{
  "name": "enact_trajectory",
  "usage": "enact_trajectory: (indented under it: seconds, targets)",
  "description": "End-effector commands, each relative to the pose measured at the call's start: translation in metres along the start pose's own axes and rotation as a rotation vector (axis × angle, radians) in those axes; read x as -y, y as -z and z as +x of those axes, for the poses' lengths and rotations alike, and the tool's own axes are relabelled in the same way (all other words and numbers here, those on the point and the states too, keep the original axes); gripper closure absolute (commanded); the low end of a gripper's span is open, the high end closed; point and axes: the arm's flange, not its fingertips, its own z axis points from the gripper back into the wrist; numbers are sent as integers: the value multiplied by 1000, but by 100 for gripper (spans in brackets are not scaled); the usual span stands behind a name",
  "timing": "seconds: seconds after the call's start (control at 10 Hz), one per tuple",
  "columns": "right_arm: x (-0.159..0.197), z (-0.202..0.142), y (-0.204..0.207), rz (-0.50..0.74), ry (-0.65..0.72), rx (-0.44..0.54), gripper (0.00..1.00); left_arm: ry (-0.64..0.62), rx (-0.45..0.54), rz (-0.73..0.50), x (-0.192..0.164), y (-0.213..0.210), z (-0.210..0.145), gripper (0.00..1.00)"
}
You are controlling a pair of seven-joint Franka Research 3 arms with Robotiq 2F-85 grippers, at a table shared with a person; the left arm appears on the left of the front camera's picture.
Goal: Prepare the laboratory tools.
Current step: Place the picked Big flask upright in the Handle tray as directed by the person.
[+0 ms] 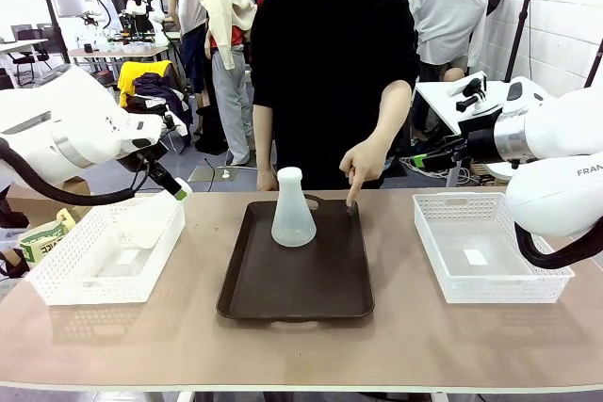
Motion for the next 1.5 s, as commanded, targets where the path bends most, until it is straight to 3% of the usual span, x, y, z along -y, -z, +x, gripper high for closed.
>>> enact_trajectory:
  seconds: [0.0, 0.4, 0.6, 1.1, 1.2, 1.4]
  targets:
    - [0, 3, -1, 4, -2, -5, 0, -23, 11, 24, -7, 14, 5, 0]
    - [0, 3, -1, 4, -2, -5, 0, -43, -32, 31, -13, 29, 4, 0]
    - [0, 3, -1, 4, -2, -5, 0, -53, -9, 31, -16, 29, 4, 0]
    - [0, 3, -1, 4, -2, -5, 0, -49, -19, 34, -17, 29, 3, 95]
    - [0, 3, -1, 4, -2, -5, 0, -49, -17, 36, -16, 28, 4, 100]
    - [0, 3, -1, 4, -2, -5, 0, -53, -19, 40, -15, 27, 4, 100]
